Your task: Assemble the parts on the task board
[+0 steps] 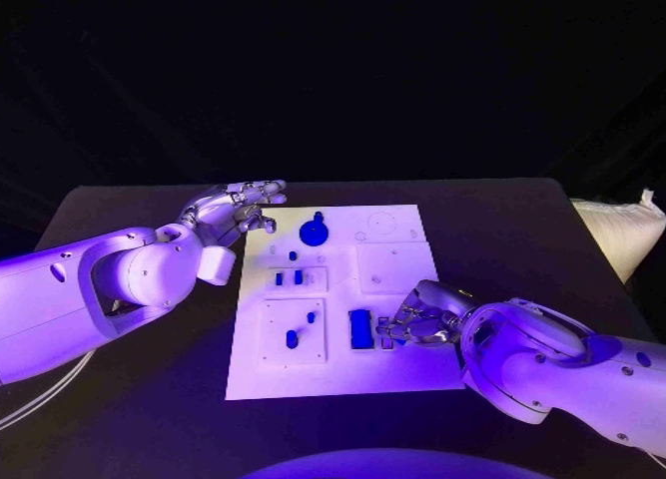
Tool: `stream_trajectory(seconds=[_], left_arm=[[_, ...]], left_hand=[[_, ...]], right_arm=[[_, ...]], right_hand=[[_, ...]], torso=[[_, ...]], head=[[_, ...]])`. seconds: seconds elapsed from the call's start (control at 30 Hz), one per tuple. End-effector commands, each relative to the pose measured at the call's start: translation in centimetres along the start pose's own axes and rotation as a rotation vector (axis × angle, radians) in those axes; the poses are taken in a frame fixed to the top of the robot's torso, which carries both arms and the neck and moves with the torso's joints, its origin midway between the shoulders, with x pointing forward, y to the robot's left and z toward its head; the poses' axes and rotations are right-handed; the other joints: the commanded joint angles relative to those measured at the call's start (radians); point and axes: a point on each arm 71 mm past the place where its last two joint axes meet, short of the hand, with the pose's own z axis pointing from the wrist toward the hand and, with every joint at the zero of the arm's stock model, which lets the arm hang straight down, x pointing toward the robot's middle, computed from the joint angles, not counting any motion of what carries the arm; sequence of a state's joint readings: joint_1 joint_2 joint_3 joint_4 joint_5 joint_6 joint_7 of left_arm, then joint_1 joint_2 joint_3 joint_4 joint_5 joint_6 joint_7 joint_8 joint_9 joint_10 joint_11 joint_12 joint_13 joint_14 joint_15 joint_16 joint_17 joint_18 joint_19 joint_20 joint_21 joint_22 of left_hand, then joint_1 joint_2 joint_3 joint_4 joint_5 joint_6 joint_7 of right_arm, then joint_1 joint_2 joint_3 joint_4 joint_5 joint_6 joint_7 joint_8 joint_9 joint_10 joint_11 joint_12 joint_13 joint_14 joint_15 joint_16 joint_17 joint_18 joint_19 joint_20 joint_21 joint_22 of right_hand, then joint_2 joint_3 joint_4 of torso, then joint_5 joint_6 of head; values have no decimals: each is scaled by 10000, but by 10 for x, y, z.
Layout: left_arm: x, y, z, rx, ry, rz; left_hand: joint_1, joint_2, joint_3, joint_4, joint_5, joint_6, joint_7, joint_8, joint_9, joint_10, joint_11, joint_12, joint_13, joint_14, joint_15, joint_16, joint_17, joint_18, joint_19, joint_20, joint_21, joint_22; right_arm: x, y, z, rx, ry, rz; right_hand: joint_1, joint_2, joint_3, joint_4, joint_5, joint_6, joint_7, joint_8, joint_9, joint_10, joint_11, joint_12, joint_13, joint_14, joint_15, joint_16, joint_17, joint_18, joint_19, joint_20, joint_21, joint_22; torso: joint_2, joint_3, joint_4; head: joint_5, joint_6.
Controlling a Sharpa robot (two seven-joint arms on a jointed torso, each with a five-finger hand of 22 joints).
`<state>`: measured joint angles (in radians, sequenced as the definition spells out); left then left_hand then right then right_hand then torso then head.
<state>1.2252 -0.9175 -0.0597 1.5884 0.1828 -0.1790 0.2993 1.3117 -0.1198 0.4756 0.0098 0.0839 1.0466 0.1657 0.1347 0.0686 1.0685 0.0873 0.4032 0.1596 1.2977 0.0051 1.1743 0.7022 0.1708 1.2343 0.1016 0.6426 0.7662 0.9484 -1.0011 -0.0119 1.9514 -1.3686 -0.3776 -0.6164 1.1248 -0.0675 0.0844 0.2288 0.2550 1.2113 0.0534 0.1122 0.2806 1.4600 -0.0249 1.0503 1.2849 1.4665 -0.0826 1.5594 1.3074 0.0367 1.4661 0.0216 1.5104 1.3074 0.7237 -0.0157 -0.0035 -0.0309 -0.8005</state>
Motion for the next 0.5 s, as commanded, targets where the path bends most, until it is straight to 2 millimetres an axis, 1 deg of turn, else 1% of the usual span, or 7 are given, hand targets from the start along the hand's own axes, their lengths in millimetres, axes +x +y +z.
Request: stream_trajectory(seconds=[0.03,0.1,0.13,0.23,0.37,0.43,0.5], left_arm=[[2,-1,0,72,191,-20],[2,-1,0,72,191,-20],[2,-1,0,73,191,-20],[2,-1,0,74,193,-21],[2,-1,0,76,192,-21],[2,-1,0,76,190,-20],[2,-1,0,76,188,-20]], left_hand=[[-2,100,-6,-79,47,-62,-39,43,6,-89,-15,35,13,-58,-5,-12,-16,115,-27,36,-62,-14],[-12,93,-14,-82,43,-69,-36,49,5,-109,-12,54,15,-69,-5,-16,-41,115,-28,37,-65,-14],[-12,93,-14,-82,43,-69,-36,49,5,-109,-12,54,15,-69,-5,-16,-41,115,-28,37,-65,-14],[-13,93,-14,-82,43,-70,-36,49,5,-111,-12,55,15,-77,-4,-26,-63,115,-29,37,-65,-15],[-12,96,-13,-82,44,-71,-36,50,5,-114,-12,58,15,-80,-4,-28,-69,114,-30,37,-66,-15],[-12,96,-13,-82,44,-71,-36,50,5,-114,-12,58,15,-80,-4,-28,-69,114,-30,37,-66,-15],[-12,96,-13,-82,44,-71,-36,50,5,-114,-12,58,15,-80,-4,-28,-69,114,-30,37,-66,-15]], right_arm=[[3,2,-1,-128,150,-300],[3,3,-1,-181,32,-292],[2,3,-1,-201,-16,-291],[2,3,-1,-229,-92,-302],[2,4,-1,-256,-130,-356],[2,4,-1,-266,-125,-388],[2,4,-1,-273,-111,-422]], right_hand=[[-162,71,-235,190,-23,86,-40,25,52,152,-16,-28,12,1023,-70,57,2542,-200,778,-39,95,2055],[-85,284,-220,235,150,243,-108,119,120,239,-66,258,168,1041,-103,107,2622,-230,828,-57,187,2160],[36,470,-148,218,244,359,-160,190,167,305,-106,550,331,1042,-131,112,2631,-237,841,-74,212,2188],[365,816,-11,110,265,463,-237,282,257,369,-179,762,467,1043,-198,114,2634,-255,871,-136,268,2251],[899,1145,266,-197,-279,475,-301,348,355,417,-241,881,560,1043,-257,114,2634,-271,896,-191,315,2306],[1090,1240,408,-336,-579,462,-309,371,399,433,-250,918,595,1043,-268,114,2634,-278,907,-209,337,2332],[1181,1260,486,-422,-688,453,-317,388,429,446,-256,954,625,1043,-272,114,2634,-281,912,-214,345,2341]], torso=[[-1,1,0],[5,3,-4],[5,3,-4],[3,4,-3],[5,2,8],[7,1,7],[10,0,9]], head=[[-10,3],[-17,15],[-17,15],[-16,19],[-27,11],[-28,10],[-19,0]])
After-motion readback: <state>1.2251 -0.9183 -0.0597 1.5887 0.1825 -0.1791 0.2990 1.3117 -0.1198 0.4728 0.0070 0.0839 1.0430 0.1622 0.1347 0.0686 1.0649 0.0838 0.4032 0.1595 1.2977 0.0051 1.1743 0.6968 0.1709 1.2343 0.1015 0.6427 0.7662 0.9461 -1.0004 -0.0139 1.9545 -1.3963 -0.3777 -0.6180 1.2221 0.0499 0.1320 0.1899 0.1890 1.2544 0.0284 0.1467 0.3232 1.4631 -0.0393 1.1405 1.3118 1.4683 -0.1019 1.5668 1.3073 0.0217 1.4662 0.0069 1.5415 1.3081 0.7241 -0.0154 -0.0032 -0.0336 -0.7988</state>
